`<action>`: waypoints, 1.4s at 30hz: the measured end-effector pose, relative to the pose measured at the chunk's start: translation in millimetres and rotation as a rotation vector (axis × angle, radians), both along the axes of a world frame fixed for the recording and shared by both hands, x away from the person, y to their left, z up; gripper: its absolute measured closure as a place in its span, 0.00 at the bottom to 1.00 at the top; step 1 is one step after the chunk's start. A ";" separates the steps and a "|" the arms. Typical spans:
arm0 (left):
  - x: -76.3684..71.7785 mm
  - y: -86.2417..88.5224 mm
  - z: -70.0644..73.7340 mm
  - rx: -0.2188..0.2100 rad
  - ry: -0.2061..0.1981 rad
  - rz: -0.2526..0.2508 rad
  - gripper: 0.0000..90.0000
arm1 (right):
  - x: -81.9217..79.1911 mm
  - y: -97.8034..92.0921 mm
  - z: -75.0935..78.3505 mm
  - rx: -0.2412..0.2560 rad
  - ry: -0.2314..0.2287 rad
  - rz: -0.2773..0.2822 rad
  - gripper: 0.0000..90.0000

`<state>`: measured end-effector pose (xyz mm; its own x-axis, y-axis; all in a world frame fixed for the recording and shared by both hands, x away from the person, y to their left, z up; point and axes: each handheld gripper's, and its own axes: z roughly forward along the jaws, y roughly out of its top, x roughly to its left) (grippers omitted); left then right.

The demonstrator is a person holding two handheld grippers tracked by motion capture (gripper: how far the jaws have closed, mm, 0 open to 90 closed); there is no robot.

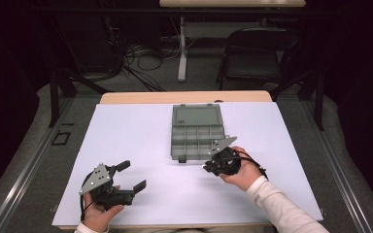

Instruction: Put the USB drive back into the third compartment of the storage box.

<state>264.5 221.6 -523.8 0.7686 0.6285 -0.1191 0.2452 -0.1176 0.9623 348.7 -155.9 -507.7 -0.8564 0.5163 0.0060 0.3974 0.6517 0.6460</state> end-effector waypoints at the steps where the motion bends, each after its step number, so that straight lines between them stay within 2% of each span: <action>1: 0.0 0.0 0.0 0.000 0.000 0.000 0.09 | 0.9 -1.1 0.6 -0.002 0.005 -0.012 0.88; 6: 0.0 -0.1 0.0 0.000 0.000 0.000 0.09 | 3.7 -5.0 2.0 0.002 0.012 -0.063 0.88; 11: 0.0 0.0 -0.1 0.001 0.001 0.001 0.09 | 9.6 -15.1 5.3 0.020 0.014 -0.156 0.88; 20: 0.4 0.1 -0.2 0.004 0.003 -0.001 0.09 | 15.9 -30.3 6.9 0.012 0.006 -0.223 0.88; 28: 0.3 -0.8 -0.5 -0.001 0.003 -0.001 0.09 | 21.2 -27.6 13.6 0.005 -0.008 -0.236 0.88; 42: 0.4 0.2 -0.3 0.002 0.004 -0.002 0.09 | 43.3 -9.2 29.5 -0.005 -0.025 -0.250 0.88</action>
